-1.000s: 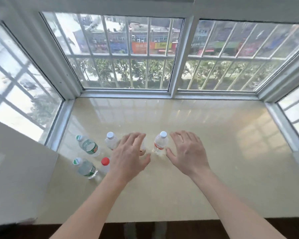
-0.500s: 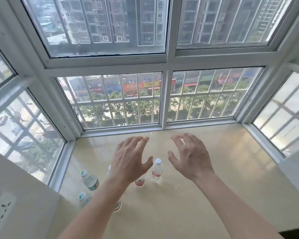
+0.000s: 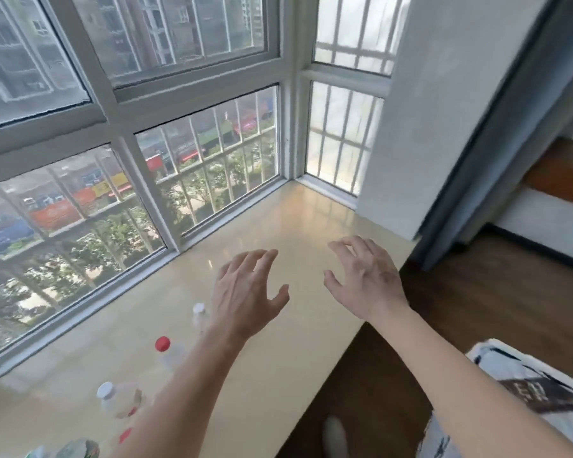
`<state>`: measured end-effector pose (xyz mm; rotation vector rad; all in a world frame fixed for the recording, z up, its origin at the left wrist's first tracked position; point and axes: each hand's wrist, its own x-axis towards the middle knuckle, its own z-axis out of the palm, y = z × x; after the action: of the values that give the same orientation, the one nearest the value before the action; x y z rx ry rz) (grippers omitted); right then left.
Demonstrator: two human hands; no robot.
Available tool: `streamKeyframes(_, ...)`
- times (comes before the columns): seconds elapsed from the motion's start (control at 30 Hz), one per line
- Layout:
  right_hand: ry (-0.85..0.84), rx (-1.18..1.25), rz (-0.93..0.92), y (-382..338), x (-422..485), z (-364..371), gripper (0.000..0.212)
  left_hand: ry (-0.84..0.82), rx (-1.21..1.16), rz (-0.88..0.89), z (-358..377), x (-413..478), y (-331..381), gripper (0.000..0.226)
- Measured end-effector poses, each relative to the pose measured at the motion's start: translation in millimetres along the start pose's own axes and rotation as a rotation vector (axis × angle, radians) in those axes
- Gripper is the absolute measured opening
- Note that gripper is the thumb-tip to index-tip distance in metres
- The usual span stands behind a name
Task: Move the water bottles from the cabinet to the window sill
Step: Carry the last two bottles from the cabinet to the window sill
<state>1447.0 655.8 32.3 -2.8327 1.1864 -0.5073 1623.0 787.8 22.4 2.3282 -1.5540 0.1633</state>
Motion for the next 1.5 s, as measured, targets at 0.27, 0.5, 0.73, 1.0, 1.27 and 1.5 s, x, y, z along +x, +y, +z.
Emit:
streamKeyframes(0.27,0.101,-0.112,0.337,96,-81,-37,0.047,-0.064,-0.093,0.345,27,32,114,0.066)
streamKeyframes(0.5,0.222,-0.121,0.484,157,-120,-42,0.043,-0.112,-0.127,0.525,57,56,191,0.064)
streamKeyframes(0.73,0.254,-0.129,0.591,236,-120,-34,0.042,-0.154,-0.123,0.635,99,107,265,0.064)
streamKeyframes(1.0,0.209,-0.105,0.676,367,-78,-26,0.041,-0.152,-0.076,0.732,153,202,373,0.06)
streamKeyframes(1.27,0.197,-0.068,0.711,498,-33,-43,0.041,-0.138,-0.11,0.725,197,287,484,0.058)
streamKeyframes(1.5,0.226,-0.072,0.775,577,-12,-41,0.041,-0.163,-0.075,0.787,232,340,550,0.058)
